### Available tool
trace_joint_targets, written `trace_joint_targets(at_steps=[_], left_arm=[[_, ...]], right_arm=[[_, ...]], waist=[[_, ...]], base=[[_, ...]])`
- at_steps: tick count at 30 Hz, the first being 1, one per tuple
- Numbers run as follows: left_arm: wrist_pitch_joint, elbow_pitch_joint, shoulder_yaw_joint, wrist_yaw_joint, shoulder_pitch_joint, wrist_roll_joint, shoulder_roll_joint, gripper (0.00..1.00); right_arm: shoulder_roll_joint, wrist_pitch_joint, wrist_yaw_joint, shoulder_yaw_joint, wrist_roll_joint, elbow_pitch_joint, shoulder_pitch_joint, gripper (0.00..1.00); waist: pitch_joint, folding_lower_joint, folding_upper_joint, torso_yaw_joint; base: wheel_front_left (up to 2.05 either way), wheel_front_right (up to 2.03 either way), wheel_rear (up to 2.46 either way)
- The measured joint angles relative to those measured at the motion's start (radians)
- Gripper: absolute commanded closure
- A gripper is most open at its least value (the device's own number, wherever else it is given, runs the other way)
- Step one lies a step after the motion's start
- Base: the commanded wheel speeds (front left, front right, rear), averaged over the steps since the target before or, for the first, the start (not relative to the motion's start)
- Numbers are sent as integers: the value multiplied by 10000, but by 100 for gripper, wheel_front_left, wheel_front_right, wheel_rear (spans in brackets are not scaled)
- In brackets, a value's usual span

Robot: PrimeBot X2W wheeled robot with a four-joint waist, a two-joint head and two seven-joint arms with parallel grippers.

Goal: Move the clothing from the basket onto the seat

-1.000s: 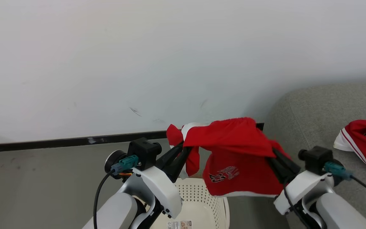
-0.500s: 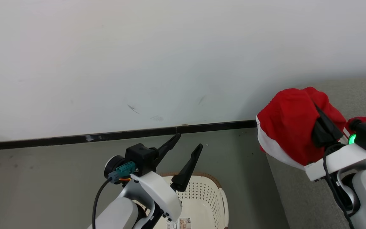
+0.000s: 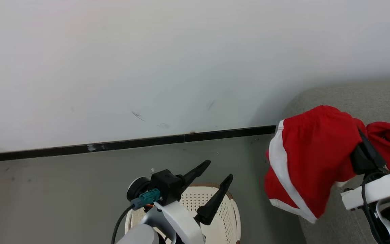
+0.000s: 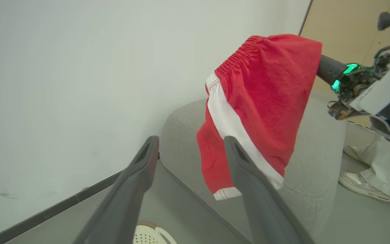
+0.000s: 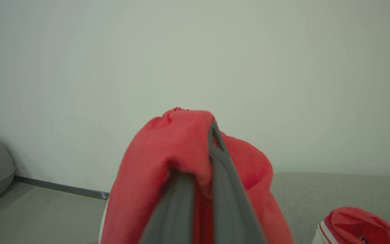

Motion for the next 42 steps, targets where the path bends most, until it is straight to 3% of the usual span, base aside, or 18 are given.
trace_joint_targets(at_steps=[18,25,33,42], left_arm=[[-196,234,-1189,-424,99,-247,-90,0],[-366,270,-1406,-433,89,-343,-104,0],[-548,311,-1415,-433,7,-343,-115,0],[-719,290,-1189,-397,-230,-307,-146,0]], right_arm=[[502,0,0,-2079,-654,-1022,2042,100],[732,0,0,-2357,-817,-1411,2463,100],[531,100,0,-2002,-343,-1501,2285,100],[-328,642,0,-1804,719,-1118,253,100]], waist=[[73,0,0,-751],[149,0,0,-1166],[337,0,0,-1669],[762,0,0,-2112]], base=[[0,0,0],[0,0,0],[0,0,0],[0,0,0]])
